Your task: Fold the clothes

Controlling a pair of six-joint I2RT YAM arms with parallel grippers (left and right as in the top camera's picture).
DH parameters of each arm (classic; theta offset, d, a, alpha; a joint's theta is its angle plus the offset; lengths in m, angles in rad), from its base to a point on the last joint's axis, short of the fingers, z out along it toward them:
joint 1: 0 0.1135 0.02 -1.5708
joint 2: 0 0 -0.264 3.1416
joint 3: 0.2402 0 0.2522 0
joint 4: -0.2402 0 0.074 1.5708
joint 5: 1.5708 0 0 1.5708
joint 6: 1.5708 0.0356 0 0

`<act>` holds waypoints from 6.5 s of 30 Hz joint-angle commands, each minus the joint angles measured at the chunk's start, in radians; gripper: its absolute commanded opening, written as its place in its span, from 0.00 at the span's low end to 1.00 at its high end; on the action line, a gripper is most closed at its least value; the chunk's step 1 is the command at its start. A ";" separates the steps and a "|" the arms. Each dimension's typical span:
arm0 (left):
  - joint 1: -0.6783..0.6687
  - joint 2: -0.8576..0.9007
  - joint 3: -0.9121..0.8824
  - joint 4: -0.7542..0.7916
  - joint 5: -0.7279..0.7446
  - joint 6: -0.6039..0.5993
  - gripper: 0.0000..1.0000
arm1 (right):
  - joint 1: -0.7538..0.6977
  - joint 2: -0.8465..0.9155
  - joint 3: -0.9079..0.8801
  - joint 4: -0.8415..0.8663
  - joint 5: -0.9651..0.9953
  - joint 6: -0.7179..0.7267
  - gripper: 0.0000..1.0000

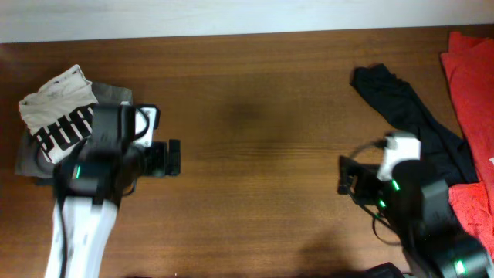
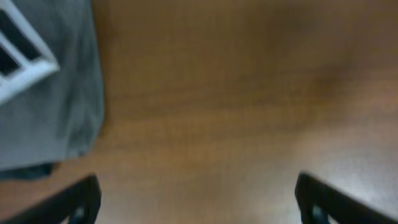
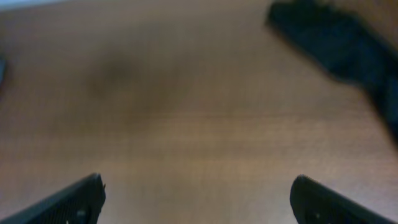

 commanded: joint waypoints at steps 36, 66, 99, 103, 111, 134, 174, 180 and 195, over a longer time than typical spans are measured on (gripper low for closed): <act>-0.016 -0.322 -0.240 0.263 -0.098 -0.010 0.99 | -0.064 -0.378 -0.309 -0.075 0.290 -0.011 0.99; -0.016 -0.317 -0.240 0.261 -0.098 -0.010 0.99 | -0.254 -0.726 -0.963 0.824 -0.155 -0.318 0.99; -0.016 -0.316 -0.240 0.258 -0.098 -0.010 0.99 | -0.254 -0.726 -0.963 0.824 -0.152 -0.305 0.99; -0.016 -0.336 -0.241 0.257 -0.098 -0.010 0.99 | -0.254 -0.726 -0.963 0.825 -0.152 -0.305 0.99; -0.016 -0.452 -0.294 0.256 -0.098 -0.010 0.99 | -0.254 -0.726 -0.963 0.825 -0.152 -0.305 0.99; -0.016 -1.189 -1.216 1.023 -0.115 -0.003 0.99 | -0.254 -0.724 -0.963 0.825 -0.152 -0.305 0.99; -0.018 -1.188 -1.212 0.972 -0.124 -0.003 0.99 | -0.254 -0.724 -0.963 0.825 -0.152 -0.305 0.99; -0.018 -1.188 -1.212 0.972 -0.124 -0.003 0.99 | -0.254 -0.724 -0.963 0.825 -0.152 -0.305 0.99; -0.018 -1.188 -1.212 0.972 -0.124 -0.003 0.99 | -0.254 -0.724 -0.963 0.825 -0.152 -0.305 0.99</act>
